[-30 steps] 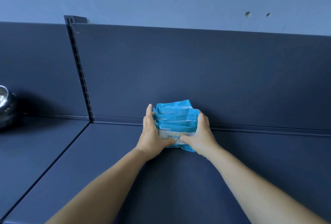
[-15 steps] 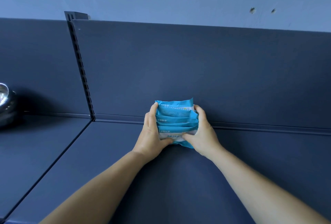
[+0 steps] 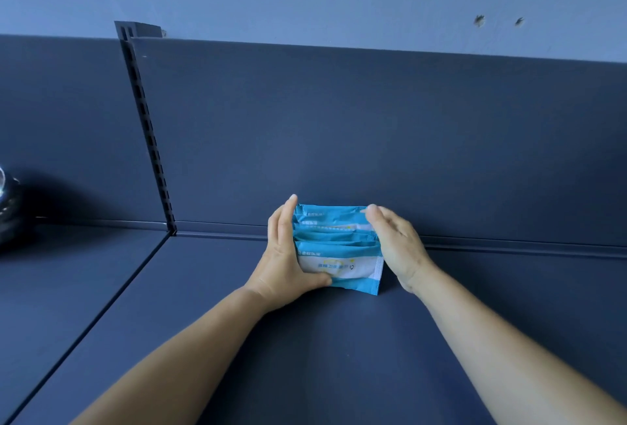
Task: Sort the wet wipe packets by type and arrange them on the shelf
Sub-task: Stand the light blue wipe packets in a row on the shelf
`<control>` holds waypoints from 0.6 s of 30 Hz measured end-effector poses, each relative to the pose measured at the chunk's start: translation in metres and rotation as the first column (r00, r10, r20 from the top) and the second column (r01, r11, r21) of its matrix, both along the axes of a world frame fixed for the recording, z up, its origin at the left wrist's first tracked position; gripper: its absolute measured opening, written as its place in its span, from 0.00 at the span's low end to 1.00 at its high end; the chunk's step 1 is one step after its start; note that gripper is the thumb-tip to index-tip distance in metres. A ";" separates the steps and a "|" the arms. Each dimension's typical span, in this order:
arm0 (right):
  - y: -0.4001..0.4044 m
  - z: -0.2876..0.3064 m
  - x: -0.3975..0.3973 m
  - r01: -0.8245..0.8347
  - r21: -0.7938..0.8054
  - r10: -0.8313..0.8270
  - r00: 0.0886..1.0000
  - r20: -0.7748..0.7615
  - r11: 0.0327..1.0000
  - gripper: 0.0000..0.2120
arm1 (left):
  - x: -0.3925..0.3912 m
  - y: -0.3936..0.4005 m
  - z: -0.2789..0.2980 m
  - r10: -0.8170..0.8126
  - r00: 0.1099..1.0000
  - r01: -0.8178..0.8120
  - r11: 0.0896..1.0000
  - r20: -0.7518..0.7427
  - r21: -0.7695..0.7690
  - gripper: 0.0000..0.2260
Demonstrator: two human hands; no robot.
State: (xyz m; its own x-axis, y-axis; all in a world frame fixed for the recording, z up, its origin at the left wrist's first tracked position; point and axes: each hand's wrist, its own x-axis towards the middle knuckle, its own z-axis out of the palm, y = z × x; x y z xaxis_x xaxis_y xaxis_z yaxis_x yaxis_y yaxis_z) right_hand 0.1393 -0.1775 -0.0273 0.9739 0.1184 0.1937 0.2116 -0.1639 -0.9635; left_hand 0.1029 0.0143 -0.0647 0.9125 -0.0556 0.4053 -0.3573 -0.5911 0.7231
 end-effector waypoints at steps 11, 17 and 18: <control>0.017 0.002 -0.004 0.088 0.174 -0.028 0.946 -0.322 0.981 0.20 | 0.005 0.003 0.004 -0.048 0.993 0.049 0.999 -0.106 0.012 0.57; 0.019 -0.008 -0.004 0.138 -0.023 -0.138 0.990 -0.016 0.990 0.09 | 0.003 0.005 0.000 0.048 0.998 -0.037 0.976 -0.046 0.217 0.57; 0.019 -0.009 -0.004 0.148 -0.060 -0.147 0.989 0.012 0.987 0.09 | 0.002 0.005 0.002 0.087 0.996 -0.086 0.950 0.009 0.302 0.57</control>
State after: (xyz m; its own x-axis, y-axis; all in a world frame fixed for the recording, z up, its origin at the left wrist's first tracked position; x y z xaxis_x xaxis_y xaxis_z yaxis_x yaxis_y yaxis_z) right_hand 0.1357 -0.1589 -0.0361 0.9802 -0.0147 0.1976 0.1876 -0.2518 -0.9494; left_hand 0.1045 0.0191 -0.0623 0.9210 -0.0956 0.3776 -0.2923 -0.8103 0.5079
